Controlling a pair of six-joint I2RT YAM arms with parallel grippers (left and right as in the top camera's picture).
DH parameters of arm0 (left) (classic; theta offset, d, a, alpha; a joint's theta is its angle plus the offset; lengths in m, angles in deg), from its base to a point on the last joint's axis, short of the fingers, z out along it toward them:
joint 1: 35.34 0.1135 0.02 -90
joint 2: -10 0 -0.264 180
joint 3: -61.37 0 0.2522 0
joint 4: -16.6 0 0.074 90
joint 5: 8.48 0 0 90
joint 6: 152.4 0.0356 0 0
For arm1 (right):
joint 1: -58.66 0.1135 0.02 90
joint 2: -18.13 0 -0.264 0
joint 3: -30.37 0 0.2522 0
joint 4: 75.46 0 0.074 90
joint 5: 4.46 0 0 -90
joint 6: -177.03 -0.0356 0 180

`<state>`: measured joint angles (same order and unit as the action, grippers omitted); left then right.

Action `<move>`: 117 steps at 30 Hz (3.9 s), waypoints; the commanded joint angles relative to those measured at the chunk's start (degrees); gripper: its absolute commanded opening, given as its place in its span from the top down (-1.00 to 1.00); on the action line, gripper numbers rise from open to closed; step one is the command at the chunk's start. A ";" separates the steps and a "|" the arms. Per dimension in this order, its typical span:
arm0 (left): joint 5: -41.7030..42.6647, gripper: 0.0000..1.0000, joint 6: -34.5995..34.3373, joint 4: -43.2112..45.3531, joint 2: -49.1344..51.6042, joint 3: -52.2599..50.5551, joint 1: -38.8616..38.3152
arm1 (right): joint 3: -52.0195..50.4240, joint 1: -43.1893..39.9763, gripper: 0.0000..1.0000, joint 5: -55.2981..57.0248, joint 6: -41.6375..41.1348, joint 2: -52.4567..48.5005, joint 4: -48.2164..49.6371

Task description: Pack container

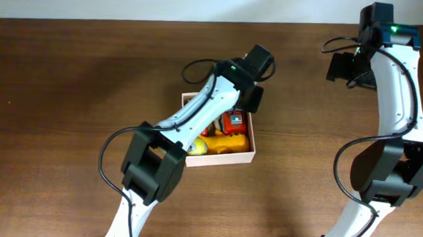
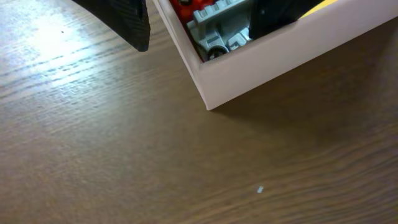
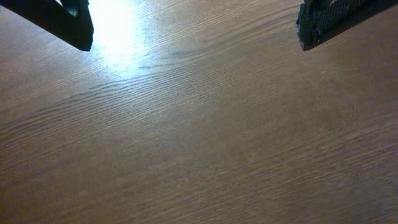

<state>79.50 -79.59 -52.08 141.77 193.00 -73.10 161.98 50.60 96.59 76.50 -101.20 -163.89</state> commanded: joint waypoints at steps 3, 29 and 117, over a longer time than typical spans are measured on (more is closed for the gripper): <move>-1.25 -0.05 0.31 0.04 0.76 0.33 0.15 | -0.22 0.15 -0.98 -0.09 -0.22 -0.22 0.13; -15.04 -0.53 0.28 -20.87 0.74 20.41 -0.52 | -0.22 0.15 -0.98 -0.09 -0.22 -0.22 0.13; -12.33 -0.98 7.23 39.87 -54.07 -39.78 33.31 | -0.22 0.15 -0.98 -0.09 -0.22 -0.22 0.13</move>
<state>67.83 -73.45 -16.84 94.56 162.57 -40.01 161.98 50.60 96.59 76.48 -101.20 -163.89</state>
